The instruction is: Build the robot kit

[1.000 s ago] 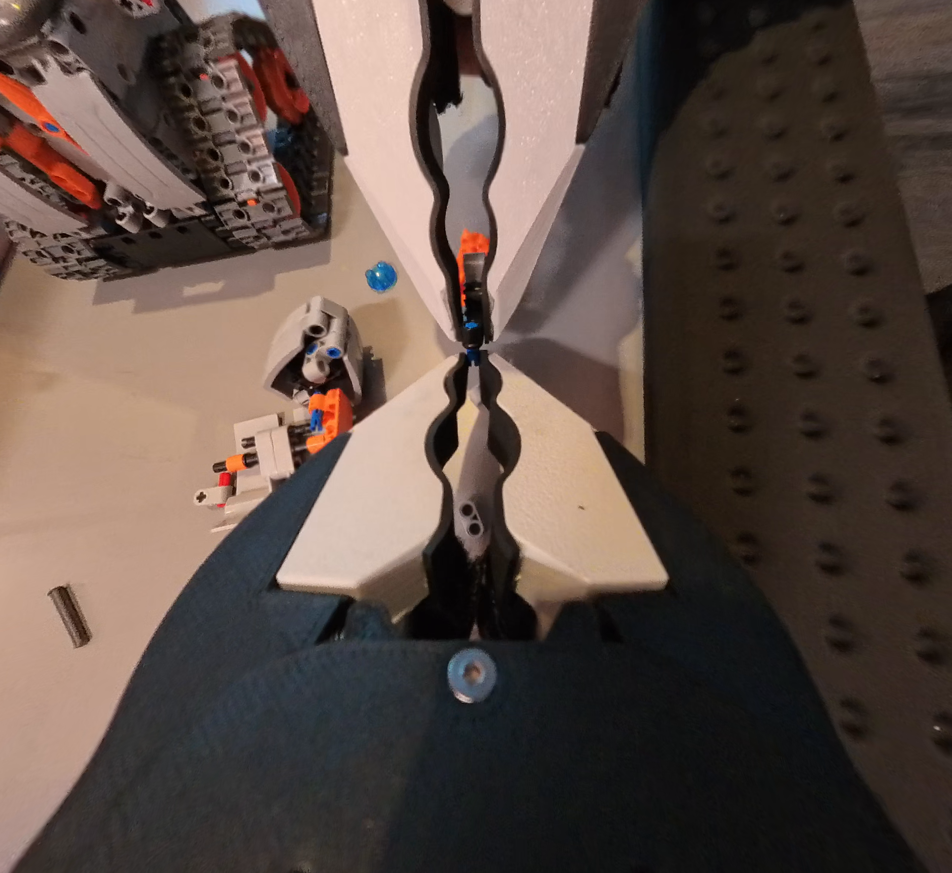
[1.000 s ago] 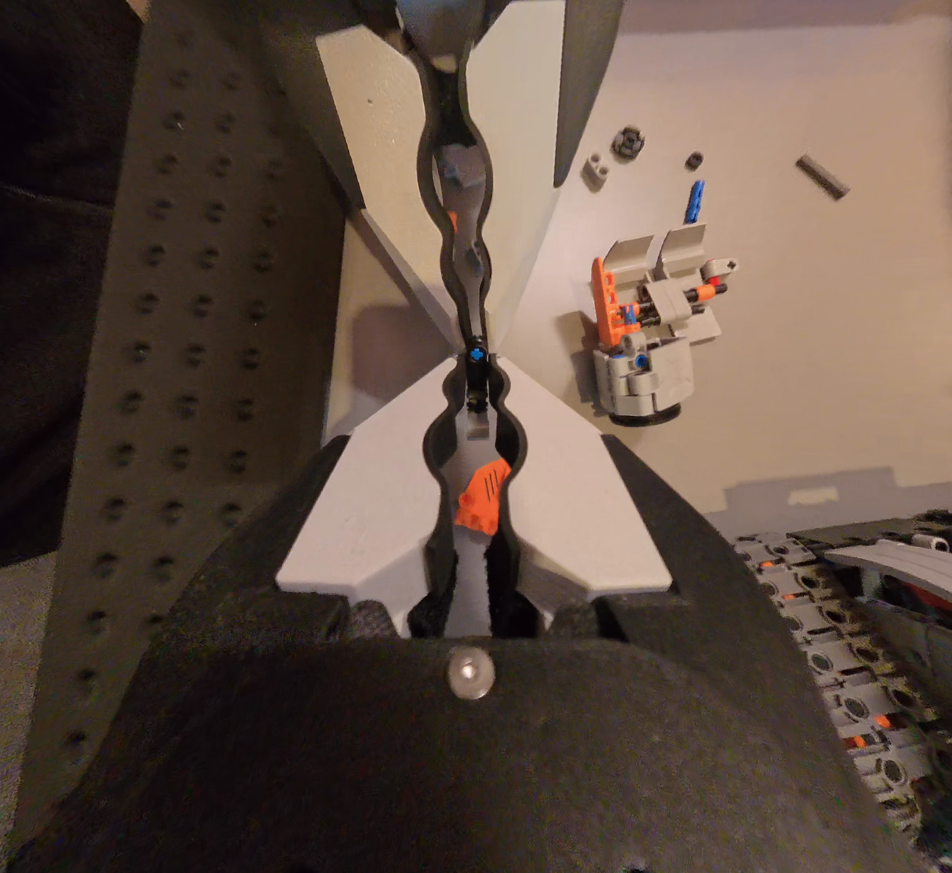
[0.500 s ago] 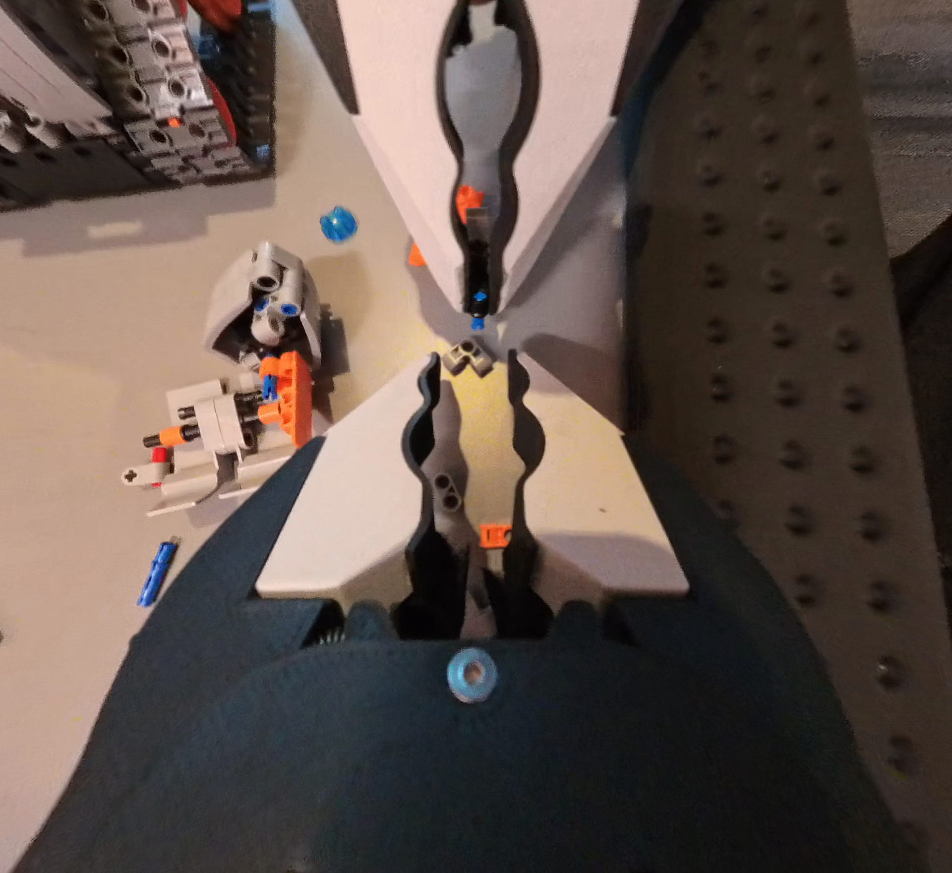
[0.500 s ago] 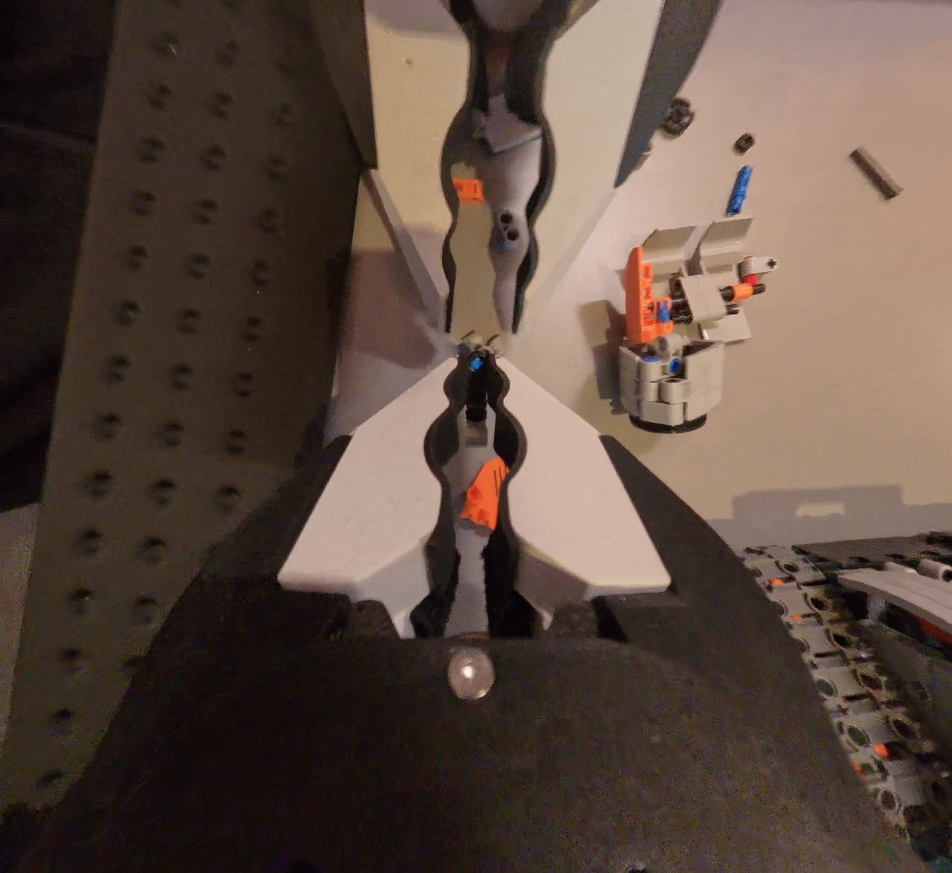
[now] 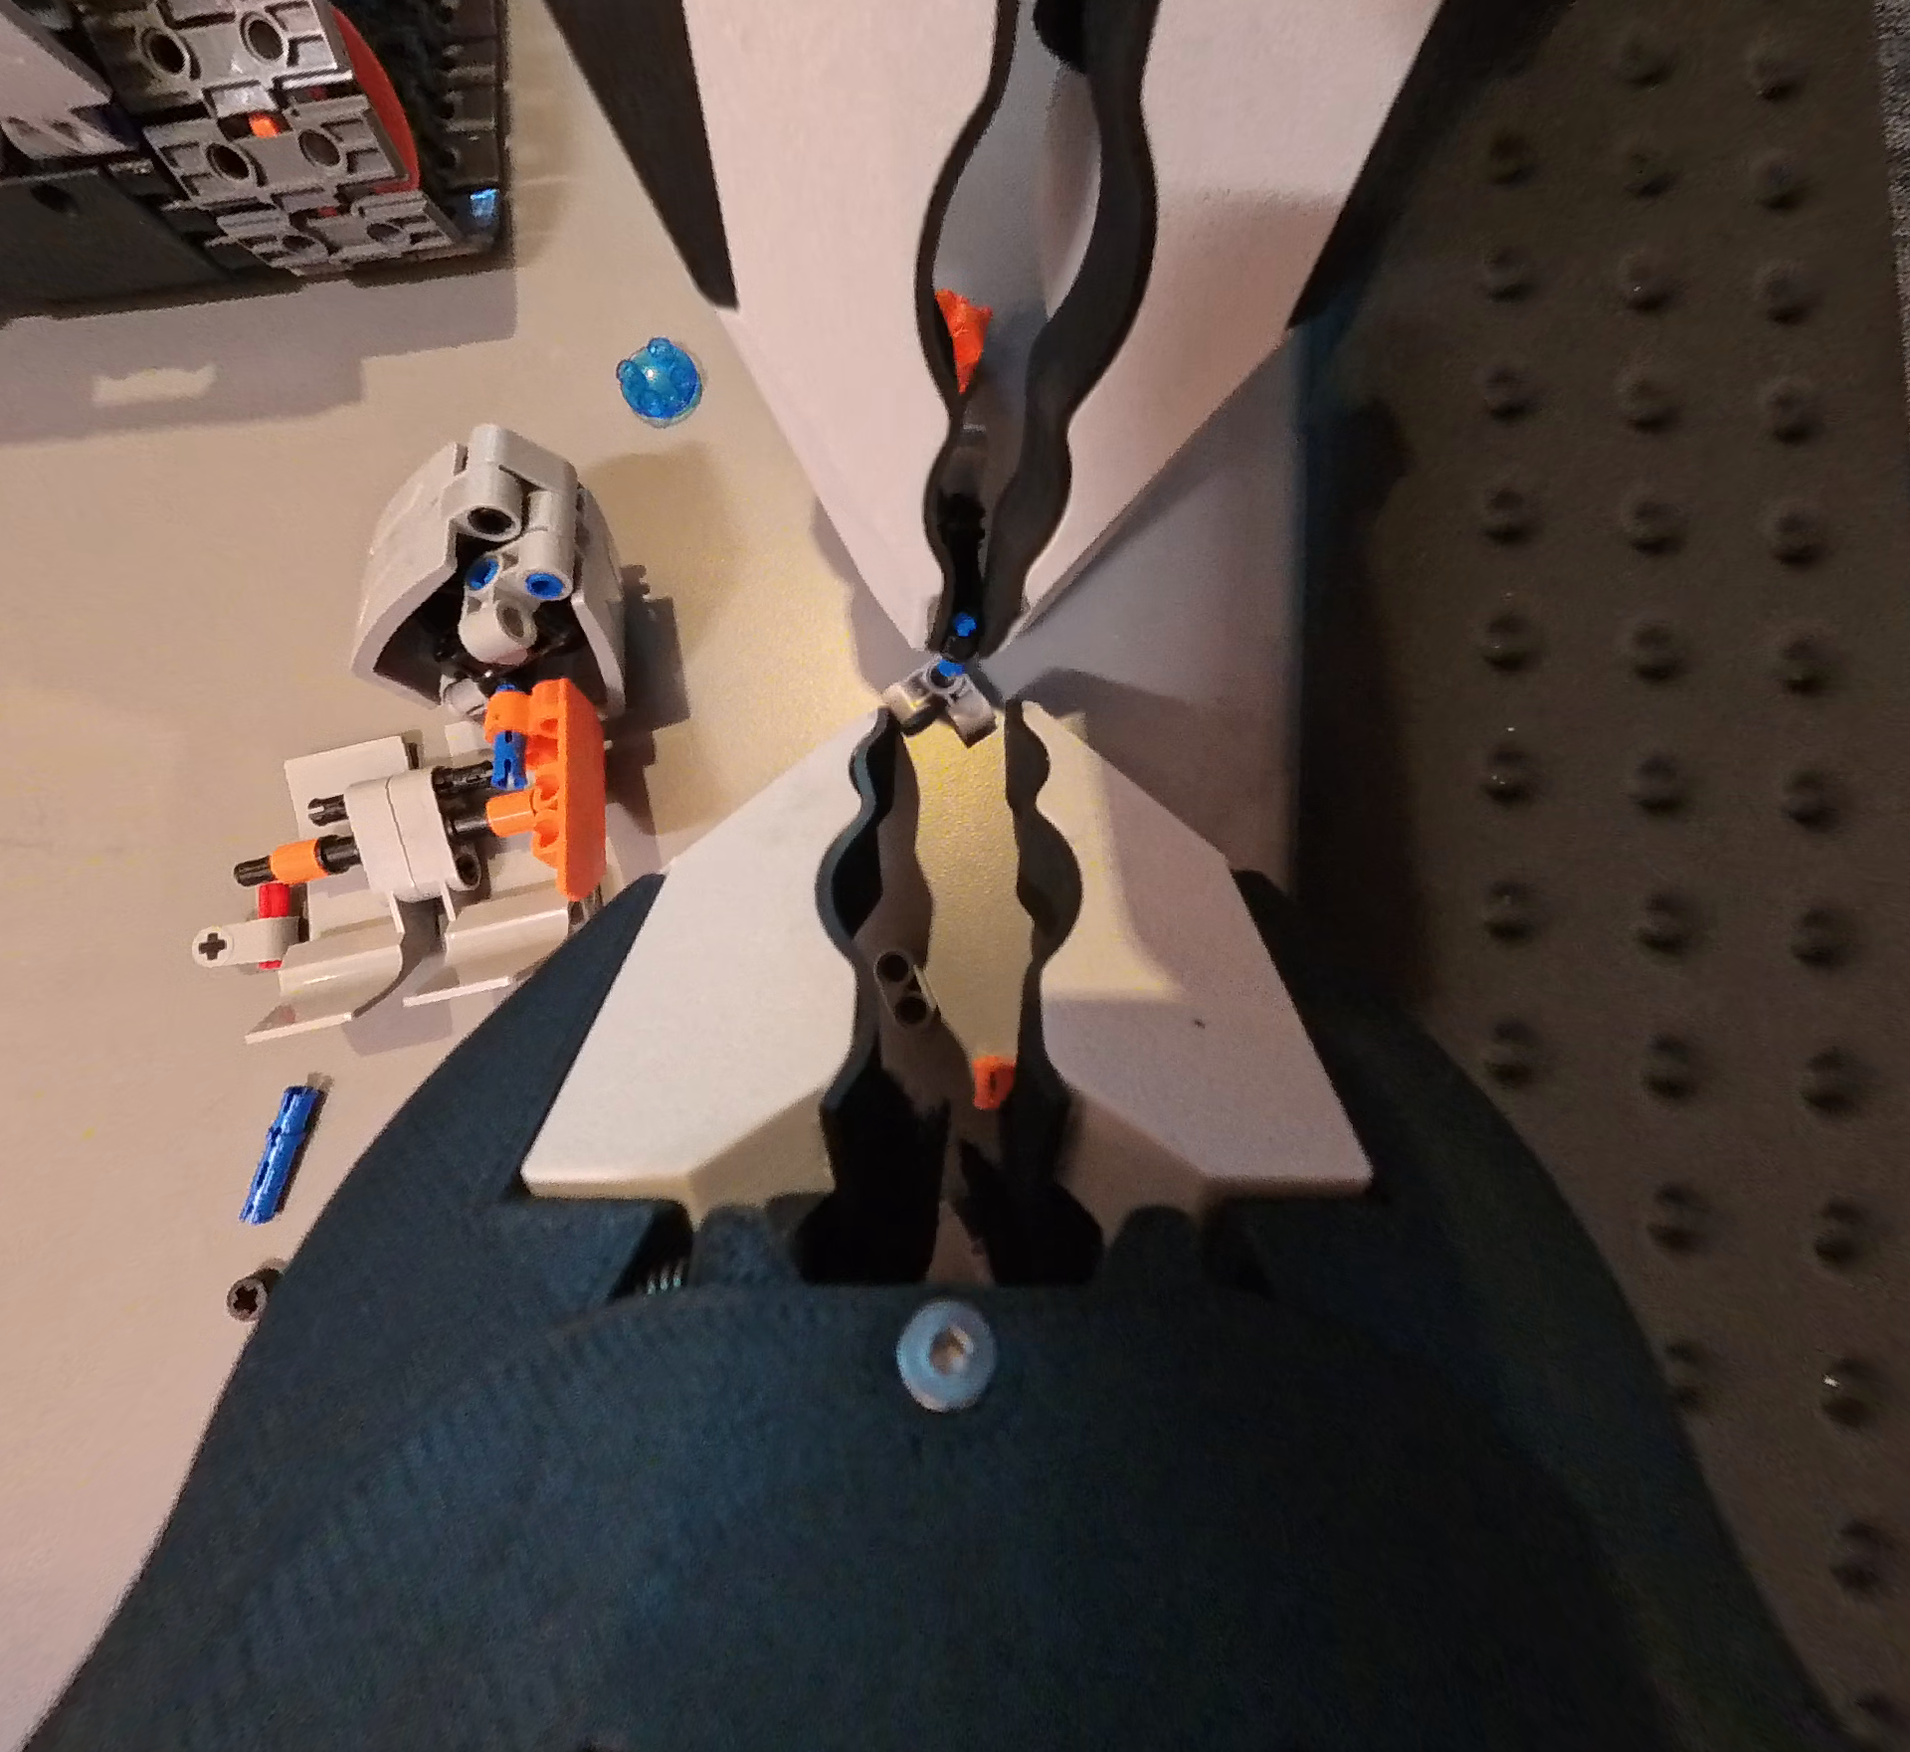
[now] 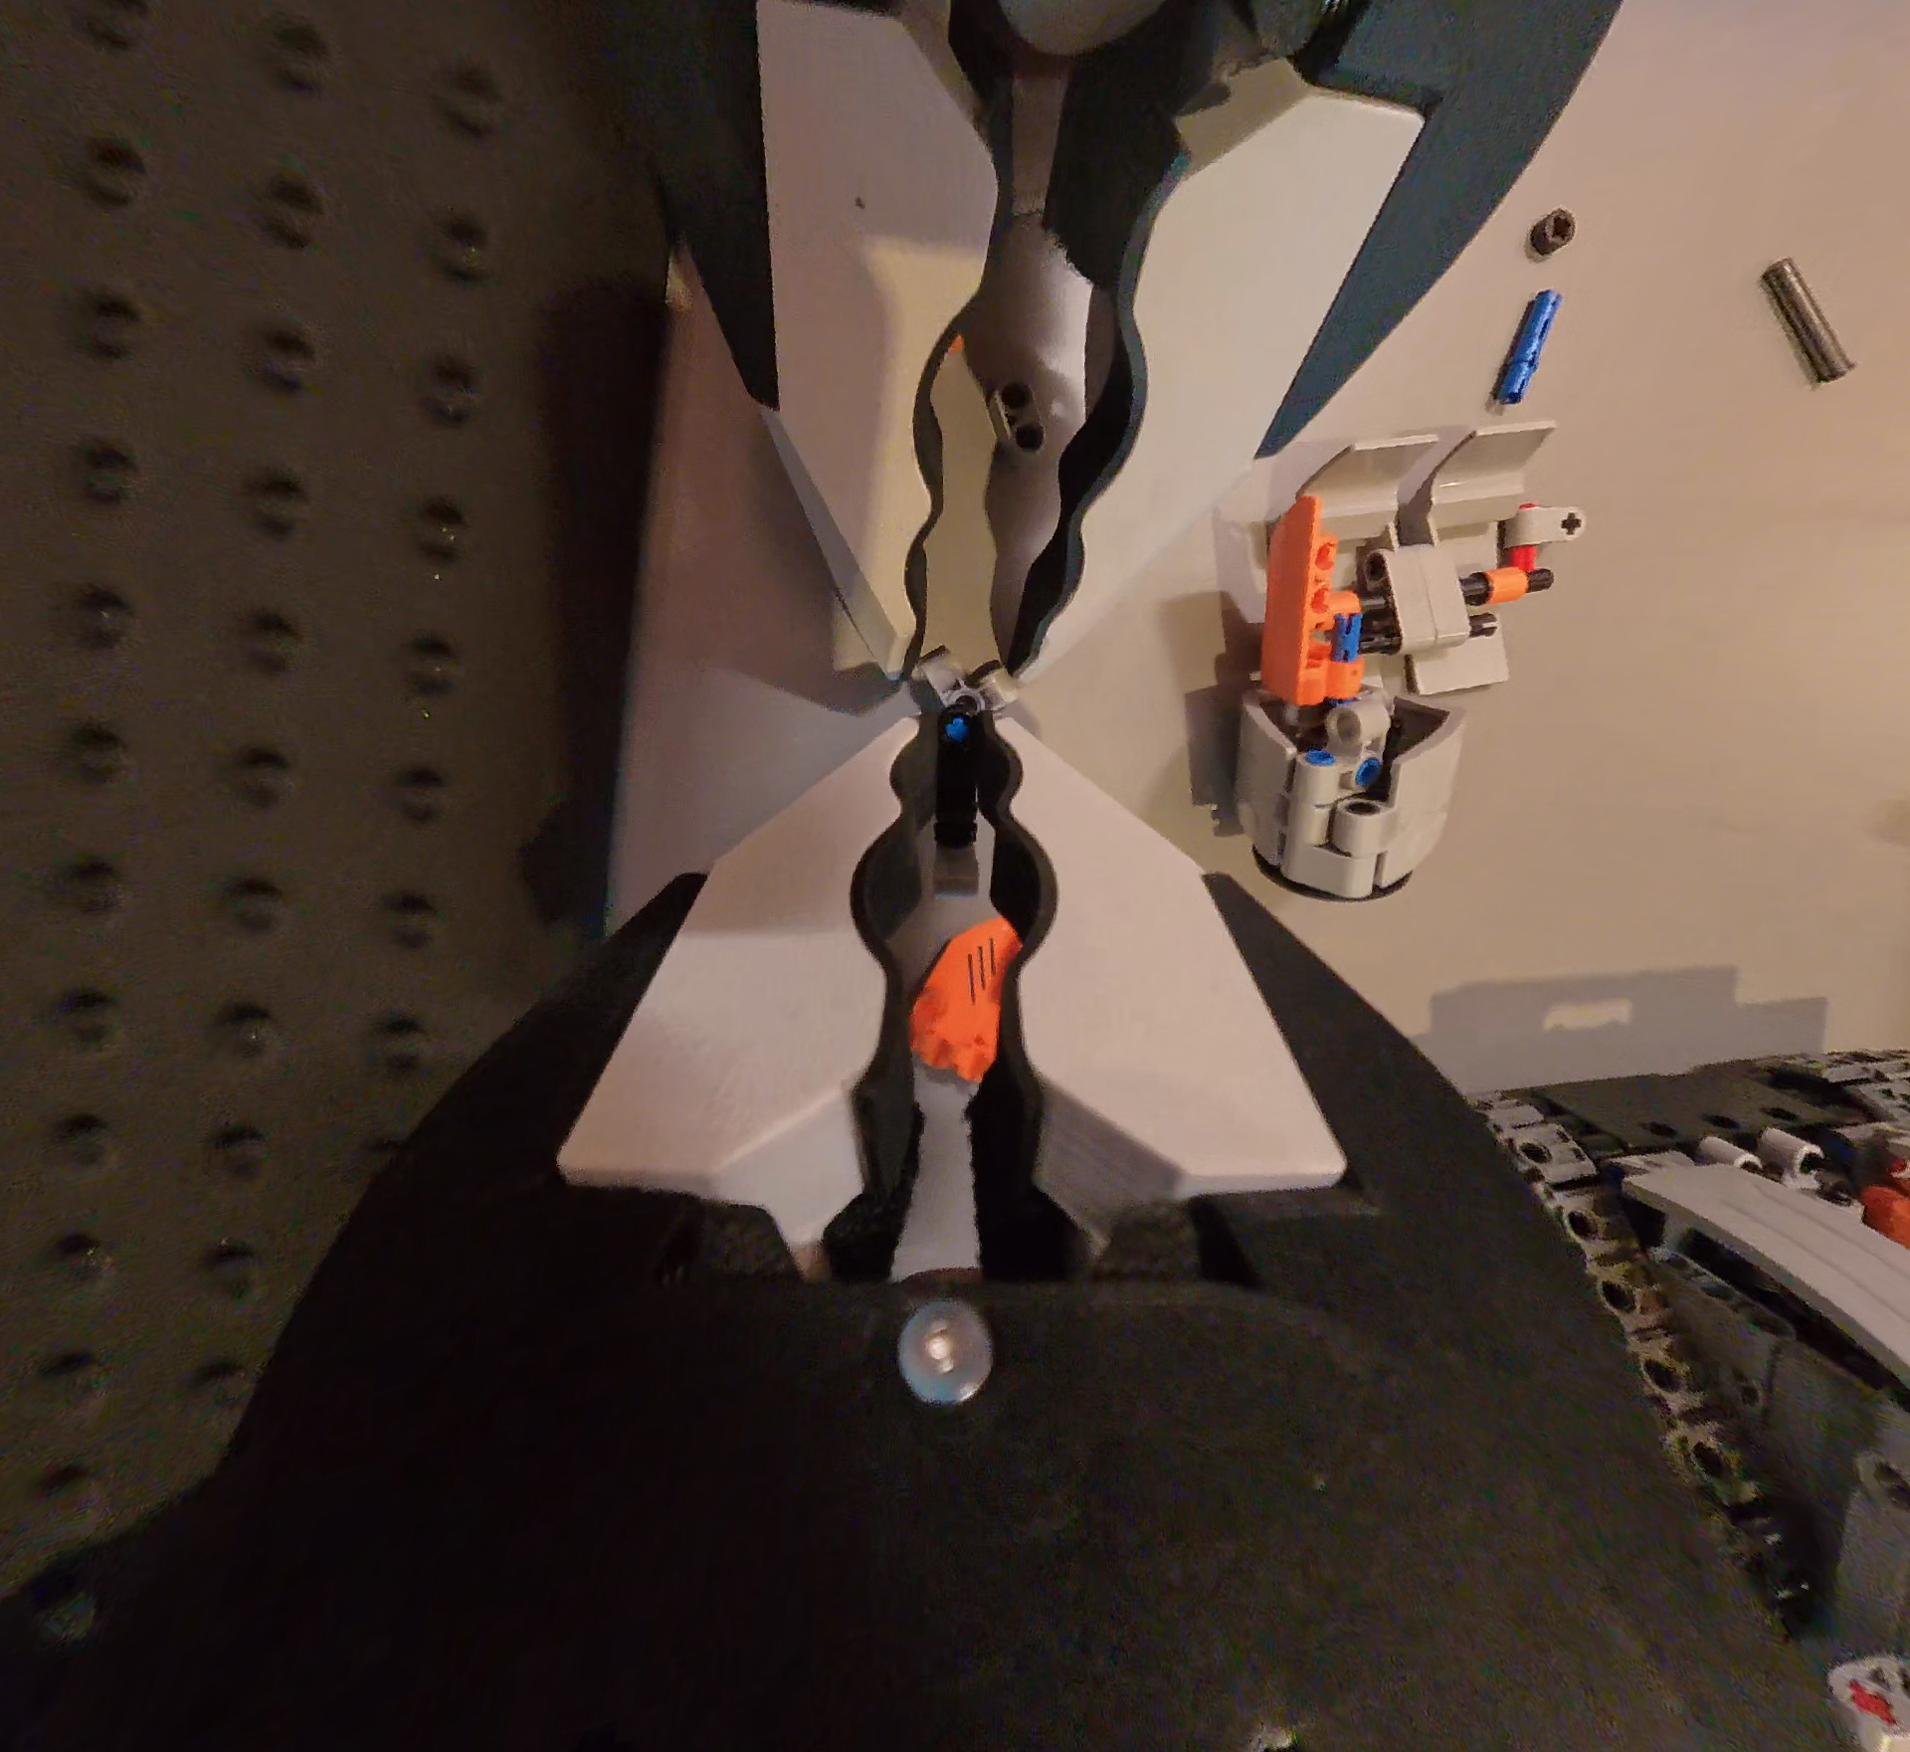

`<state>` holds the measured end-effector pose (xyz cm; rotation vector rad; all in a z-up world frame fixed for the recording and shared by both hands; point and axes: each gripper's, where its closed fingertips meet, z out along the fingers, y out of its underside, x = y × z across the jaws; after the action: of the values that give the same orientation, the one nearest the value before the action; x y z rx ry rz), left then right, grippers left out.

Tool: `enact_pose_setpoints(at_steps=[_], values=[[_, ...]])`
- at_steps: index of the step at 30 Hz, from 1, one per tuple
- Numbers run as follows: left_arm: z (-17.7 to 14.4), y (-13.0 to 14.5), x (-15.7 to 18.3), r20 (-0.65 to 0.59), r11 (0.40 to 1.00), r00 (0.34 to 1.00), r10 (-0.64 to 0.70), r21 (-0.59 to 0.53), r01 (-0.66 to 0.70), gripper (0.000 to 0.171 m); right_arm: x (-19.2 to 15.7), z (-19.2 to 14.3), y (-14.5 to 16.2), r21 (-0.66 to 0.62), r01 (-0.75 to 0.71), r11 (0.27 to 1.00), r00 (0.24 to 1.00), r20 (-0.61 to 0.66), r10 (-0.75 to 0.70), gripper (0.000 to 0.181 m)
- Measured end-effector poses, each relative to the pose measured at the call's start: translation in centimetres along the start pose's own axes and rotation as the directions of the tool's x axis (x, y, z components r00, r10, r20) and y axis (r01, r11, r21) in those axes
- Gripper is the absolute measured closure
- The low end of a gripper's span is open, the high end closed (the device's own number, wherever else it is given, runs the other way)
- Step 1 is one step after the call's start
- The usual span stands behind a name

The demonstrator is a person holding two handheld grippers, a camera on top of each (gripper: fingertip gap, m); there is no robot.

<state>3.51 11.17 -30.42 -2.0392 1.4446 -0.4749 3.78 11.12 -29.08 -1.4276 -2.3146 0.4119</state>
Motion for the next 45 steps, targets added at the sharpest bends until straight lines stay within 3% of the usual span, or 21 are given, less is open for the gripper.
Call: enact_pose_setpoints(at_steps=[17, 31, 45], values=[[0.08, -0.08, 0.09, 0.001, 1.000, 1.000, 0.006, 0.003, -0.006, 0.155, 0.17, 0.14, 0.00, -0.028, 0.070, 0.997, 0.996, -0.046, -0.071, 0.177], [0.11, -0.12, 0.08, 0.003, 1.000, 1.000, 0.009, 0.005, -0.009, 0.156, -0.06, 0.00, 0.00, 0.020, 0.033, 0.999, 0.999, -0.009, -0.033, 0.177], [0.09, -0.10, 0.08, -0.003, 1.000, 1.000, 0.008, 0.006, -0.008, 0.155, -0.17, 0.22, 0.19, -0.045, 0.114, 0.992, 0.993, -0.039, -0.116, 0.177]])
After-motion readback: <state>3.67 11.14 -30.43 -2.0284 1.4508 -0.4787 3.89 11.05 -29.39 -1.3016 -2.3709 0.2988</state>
